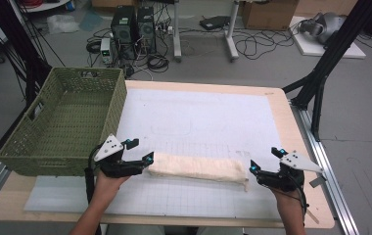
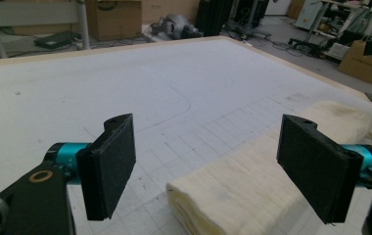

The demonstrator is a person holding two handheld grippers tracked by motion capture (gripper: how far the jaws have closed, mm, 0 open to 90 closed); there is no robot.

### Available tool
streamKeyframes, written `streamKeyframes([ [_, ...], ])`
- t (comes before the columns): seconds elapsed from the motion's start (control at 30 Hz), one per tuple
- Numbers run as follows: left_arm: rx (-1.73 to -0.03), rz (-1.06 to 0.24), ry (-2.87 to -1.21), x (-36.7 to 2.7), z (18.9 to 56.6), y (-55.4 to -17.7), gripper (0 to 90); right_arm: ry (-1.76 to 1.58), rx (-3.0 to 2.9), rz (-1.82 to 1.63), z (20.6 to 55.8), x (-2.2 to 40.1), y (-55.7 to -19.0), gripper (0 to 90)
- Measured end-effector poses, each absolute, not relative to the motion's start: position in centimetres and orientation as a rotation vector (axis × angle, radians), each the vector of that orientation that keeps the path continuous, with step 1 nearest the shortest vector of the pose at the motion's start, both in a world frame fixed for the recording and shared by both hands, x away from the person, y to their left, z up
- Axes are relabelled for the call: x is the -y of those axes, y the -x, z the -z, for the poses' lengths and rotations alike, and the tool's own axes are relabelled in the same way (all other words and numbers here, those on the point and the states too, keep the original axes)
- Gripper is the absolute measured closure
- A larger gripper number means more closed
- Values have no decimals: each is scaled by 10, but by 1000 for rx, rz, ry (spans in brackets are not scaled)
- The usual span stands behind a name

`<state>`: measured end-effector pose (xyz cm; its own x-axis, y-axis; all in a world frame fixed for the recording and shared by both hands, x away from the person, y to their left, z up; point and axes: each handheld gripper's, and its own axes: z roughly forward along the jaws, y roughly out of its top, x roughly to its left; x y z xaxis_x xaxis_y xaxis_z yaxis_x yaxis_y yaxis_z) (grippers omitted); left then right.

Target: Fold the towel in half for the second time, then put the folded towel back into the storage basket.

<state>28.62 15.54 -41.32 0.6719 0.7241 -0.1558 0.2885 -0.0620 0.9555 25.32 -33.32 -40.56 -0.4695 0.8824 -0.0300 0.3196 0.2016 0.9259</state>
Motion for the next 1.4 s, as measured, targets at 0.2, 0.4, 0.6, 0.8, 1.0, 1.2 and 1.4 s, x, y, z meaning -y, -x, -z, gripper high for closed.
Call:
streamKeyframes([
  [0.2, -851, -437, -1643, -158, 413, -286, 227, -1124, -1899, -1256, 405, 336, -255, 113],
  [0.4, -850, -424, -1657, -158, 414, -286, 240, -1117, -1907, -1232, 405, 334, -255, 113],
  [0.6, -862, -423, -1656, -160, 414, -286, 240, -1131, -1909, -1230, 406, 334, -257, 113],
  [0.8, -872, -422, -1656, -161, 415, -287, 240, -1133, -1921, -1227, 407, 332, -258, 113],
  [1.0, -879, -416, -1672, -160, 418, -288, 240, -1146, -1919, -1223, 408, 333, -258, 113],
  [1.2, -893, -415, -1668, -161, 419, -288, 250, -1137, -1928, -1219, 408, 332, -258, 113],
  [1.4, -891, -418, -1663, -159, 417, -285, 250, -1135, -1921, -1223, 407, 333, -256, 113],
])
